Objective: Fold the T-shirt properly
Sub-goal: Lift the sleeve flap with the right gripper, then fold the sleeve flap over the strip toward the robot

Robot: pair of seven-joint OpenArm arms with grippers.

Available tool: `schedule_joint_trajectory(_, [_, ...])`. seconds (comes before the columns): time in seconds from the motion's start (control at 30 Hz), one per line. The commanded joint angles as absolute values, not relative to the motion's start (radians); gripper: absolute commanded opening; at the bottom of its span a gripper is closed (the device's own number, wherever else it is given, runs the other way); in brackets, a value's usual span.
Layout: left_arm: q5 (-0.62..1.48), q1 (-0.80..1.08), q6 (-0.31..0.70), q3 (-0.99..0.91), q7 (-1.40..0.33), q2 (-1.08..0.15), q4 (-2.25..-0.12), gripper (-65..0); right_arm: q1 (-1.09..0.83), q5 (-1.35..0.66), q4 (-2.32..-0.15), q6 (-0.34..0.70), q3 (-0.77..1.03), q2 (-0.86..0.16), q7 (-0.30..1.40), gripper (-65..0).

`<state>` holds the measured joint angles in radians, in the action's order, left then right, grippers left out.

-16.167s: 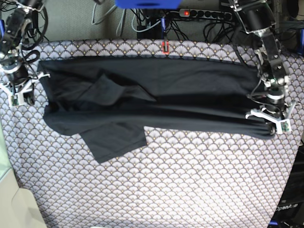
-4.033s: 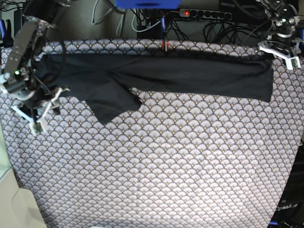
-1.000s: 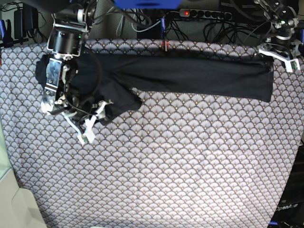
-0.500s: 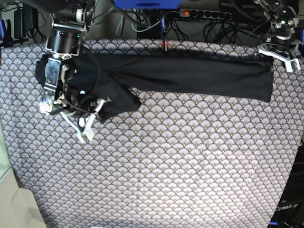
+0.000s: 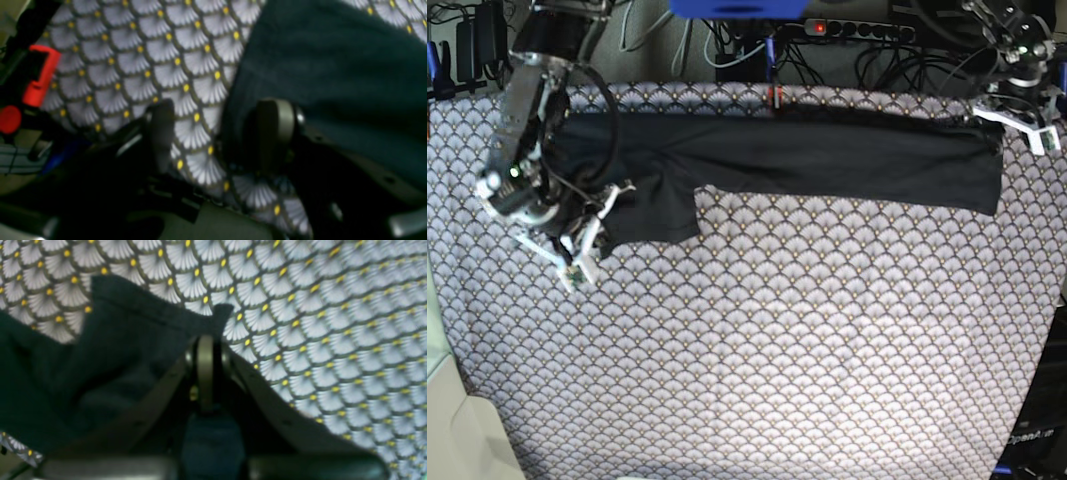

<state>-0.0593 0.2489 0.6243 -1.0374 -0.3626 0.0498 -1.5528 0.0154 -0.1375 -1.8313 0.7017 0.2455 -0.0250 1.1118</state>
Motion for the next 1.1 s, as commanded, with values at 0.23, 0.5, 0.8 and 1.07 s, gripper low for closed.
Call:
schedule_joint_trajectory(0.23, [-0.047,0.245,0.625,-1.038,-0.340,0.038,-1.564,-27.9,-0.110,-0.199,-1.962,0.698,0.222,-0.059,1.089,-63.9])
schedule_joint_trajectory(0.5, [-0.047,0.245,0.627,-1.038,-0.337,0.036,-1.563,-27.9,-0.211,-0.535,-1.966,0.698,0.208,-0.214,1.050,-63.9])
schedule_joint_trajectory(0.8, [-0.047,0.246,0.627,-1.038,-0.337,0.036,-1.563,-27.9,-0.331,-0.674,-1.966,0.698,0.206,-0.358,0.906,-63.8])
schedule_joint_trajectory(1.07, [-0.047,0.246,0.627,-1.038,-0.338,0.036,-1.563,-27.9,-0.444,-0.710,-1.963,0.698,0.206,-0.432,0.771,-63.8])
